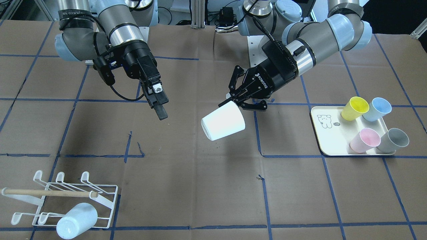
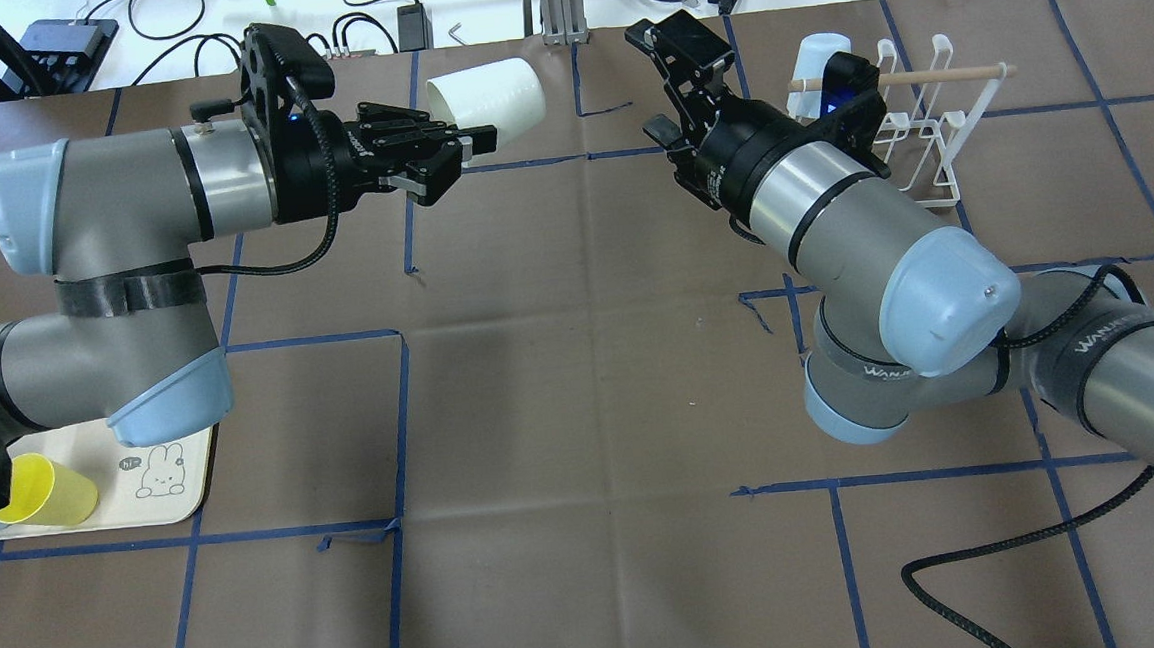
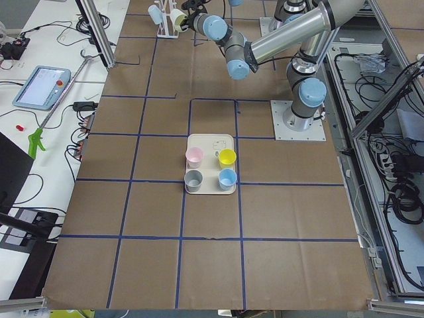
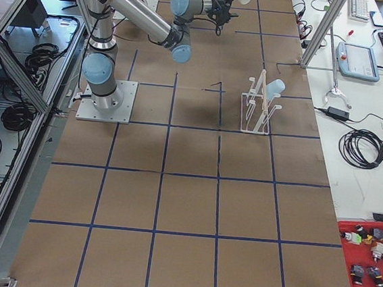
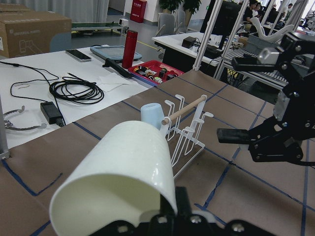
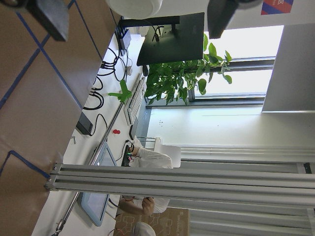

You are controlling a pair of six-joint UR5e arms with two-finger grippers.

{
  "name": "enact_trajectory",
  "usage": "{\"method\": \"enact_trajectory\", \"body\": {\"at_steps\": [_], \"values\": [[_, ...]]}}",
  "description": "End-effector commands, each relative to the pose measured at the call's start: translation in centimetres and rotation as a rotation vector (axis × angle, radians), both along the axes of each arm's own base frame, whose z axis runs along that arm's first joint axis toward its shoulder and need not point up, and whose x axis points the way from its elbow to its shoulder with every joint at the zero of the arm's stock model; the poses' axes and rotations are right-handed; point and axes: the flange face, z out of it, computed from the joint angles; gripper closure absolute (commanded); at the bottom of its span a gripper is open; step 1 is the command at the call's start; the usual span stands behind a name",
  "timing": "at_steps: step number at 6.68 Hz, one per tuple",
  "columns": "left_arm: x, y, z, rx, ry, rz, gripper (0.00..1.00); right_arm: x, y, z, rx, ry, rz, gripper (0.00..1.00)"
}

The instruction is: Transfer IKEA cup to right arm and place on rack

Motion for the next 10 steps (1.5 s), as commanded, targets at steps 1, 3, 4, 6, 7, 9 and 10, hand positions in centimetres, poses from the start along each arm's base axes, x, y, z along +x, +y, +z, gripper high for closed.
{"method": "enact_trajectory", "body": {"at_steps": [1, 3, 4, 6, 7, 9, 10], "values": [[-1.0, 0.9, -0.3, 0.003, 0.001, -0.016, 1.0, 0.0, 0.1, 0.1, -0.003, 0.0, -0.001, 0.0], [-1.1, 1.4, -0.3, -0.001, 0.001, -0.019, 1.0, -0.2, -0.7, -1.0, 0.111, 0.012, -0.038, 0.0], [-1.2, 1.5, -0.4, 0.0, 0.002, -0.02, 0.99, 0.5, -0.6, -1.5, 0.151, 0.019, -0.026, 0.0], [-1.2, 1.5, -0.4, -0.004, 0.002, -0.02, 0.99, 3.2, 0.7, -1.1, 0.199, -0.075, 0.001, 0.0], [-1.2, 1.5, -0.4, -0.004, 0.002, -0.02, 0.99, 4.2, 1.0, -0.7, 0.219, -0.119, 0.008, 0.0], [-1.2, 1.4, -0.4, -0.006, 0.001, -0.02, 0.99, 6.1, 0.8, -0.3, 0.255, -0.112, 0.028, 0.01], [-1.2, 1.5, -0.4, -0.006, 0.0, -0.019, 0.98, 6.4, 0.6, 0.1, 0.247, -0.108, 0.015, 0.01]]}}
